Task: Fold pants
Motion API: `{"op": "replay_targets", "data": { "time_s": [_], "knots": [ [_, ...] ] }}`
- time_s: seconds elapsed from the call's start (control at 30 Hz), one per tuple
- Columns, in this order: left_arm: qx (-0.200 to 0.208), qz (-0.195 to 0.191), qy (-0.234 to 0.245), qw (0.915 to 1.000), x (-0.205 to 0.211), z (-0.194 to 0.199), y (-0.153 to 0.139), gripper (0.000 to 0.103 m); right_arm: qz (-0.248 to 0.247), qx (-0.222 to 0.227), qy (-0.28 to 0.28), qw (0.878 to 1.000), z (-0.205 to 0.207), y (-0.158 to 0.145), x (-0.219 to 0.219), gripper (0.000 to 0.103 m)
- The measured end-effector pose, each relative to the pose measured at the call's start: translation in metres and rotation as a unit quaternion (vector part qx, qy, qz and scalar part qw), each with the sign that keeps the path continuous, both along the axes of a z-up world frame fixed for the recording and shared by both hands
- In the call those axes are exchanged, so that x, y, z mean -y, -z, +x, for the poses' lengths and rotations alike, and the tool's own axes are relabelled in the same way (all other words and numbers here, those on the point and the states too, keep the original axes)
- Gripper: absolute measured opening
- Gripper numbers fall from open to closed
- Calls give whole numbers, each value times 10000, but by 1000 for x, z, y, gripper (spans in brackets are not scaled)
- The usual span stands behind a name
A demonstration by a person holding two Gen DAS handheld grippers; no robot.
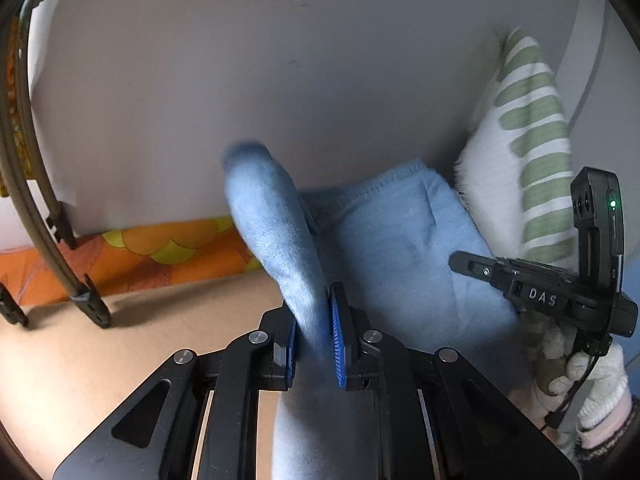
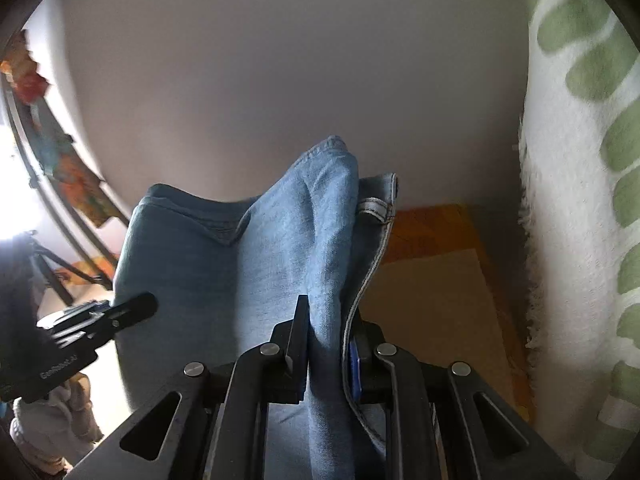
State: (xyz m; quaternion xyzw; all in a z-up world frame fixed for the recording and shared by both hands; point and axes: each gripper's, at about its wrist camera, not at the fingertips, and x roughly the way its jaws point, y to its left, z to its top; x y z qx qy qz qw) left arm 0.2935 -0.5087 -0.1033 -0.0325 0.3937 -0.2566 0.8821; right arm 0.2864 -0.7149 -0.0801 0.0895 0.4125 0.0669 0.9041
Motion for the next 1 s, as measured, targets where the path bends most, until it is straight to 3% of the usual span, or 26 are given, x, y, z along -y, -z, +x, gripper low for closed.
{"op": "replay_targets", "data": {
  "time_s": [0.03, 0.17, 0.3, 0.4, 0.63, 0.7, 0.77, 0.83, 0.93, 1.0],
  "knots": [
    [-10, 29, -45, 10000, -1, 2, 1, 13, -103, -66, 33, 9999, 5, 7, 1, 15],
    [16, -23, -205, 9998, -14, 1, -6, 17, -523, -99, 351, 9980, 11, 12, 8, 45],
    [26, 33, -172, 9998, -21, -7, -16, 17, -723, 32, 328, 9968, 3, 3, 5, 45],
    [65, 25, -155, 9999, -25, -18, -26, 23, -756, 87, 300, 9967, -2, -3, 1, 46],
    [174, 18, -65, 9998, -26, -47, -54, 27, -894, 345, 227, 9951, -36, -28, -18, 55],
    [207, -32, -46, 9998, -28, -60, -63, 36, -881, 422, 210, 9950, -50, -36, -23, 63],
    [181, -117, 25, 9998, -31, -72, -68, 38, -851, 498, 181, 9950, -58, -42, -28, 69],
    [136, -139, 121, 9997, -30, -85, -72, 42, -828, 533, 176, 9950, -74, -48, -32, 70],
    [225, -31, 279, 9994, -29, -108, -79, 55, -960, 610, 194, 9933, -98, -55, -41, 71],
    [308, 65, 374, 9988, -29, -126, -84, 55, -1056, 685, 241, 9918, -114, -60, -45, 76]
  ]
}}
